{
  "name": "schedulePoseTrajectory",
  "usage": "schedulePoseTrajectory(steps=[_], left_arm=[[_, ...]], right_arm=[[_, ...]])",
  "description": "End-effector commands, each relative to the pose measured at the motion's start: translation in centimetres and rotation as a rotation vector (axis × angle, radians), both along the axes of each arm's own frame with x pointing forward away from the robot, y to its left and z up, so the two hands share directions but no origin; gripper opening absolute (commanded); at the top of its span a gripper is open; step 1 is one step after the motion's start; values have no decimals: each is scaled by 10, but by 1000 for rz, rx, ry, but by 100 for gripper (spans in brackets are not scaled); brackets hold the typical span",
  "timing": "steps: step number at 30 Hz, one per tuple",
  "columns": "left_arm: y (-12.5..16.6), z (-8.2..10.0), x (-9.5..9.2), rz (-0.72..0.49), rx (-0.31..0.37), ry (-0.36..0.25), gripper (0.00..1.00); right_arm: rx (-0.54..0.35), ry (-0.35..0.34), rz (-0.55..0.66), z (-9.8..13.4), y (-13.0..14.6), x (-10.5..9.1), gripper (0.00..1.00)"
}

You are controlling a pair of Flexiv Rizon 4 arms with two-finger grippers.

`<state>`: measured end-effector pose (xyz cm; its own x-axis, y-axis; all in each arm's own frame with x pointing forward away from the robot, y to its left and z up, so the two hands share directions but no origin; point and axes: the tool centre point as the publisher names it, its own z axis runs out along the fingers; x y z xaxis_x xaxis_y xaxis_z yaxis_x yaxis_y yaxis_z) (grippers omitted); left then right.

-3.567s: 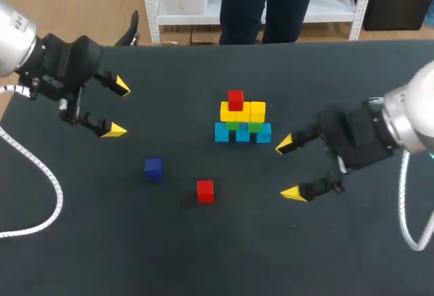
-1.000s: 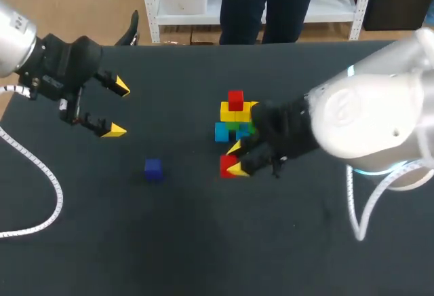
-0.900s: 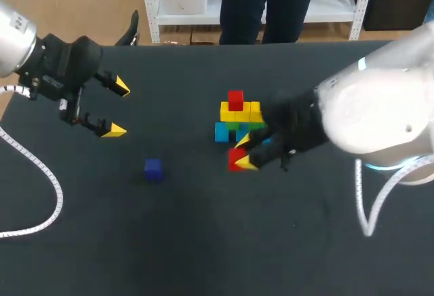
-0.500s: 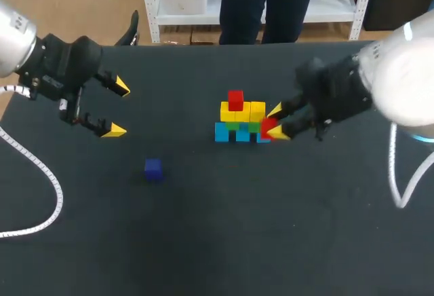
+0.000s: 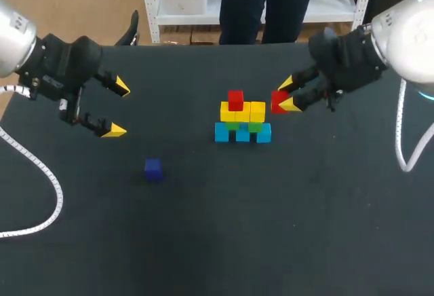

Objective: Place the blue cubes, place green cubes on the blue cubes, place the yellow cubes on the green cubes, then place the red cubes on the yellow cubes, and place purple cube on the red cubes.

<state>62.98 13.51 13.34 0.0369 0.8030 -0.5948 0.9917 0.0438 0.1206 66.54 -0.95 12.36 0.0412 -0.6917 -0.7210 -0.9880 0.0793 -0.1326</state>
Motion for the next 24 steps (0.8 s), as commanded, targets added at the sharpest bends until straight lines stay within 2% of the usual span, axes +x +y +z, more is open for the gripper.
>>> schedulePoseTrajectory(steps=[1, 12, 24], left_arm=[[2, -1, -1, -3, -5, -4, 100], [2, -1, -1, -3, -5, -4, 100], [2, -1, -1, -3, -5, -4, 100]], right_arm=[[9, 20, 29, -9, 9, 23, 0], [22, 18, 56, -19, 30, 45, 0], [28, 31, 61, -24, 42, 48, 0]])
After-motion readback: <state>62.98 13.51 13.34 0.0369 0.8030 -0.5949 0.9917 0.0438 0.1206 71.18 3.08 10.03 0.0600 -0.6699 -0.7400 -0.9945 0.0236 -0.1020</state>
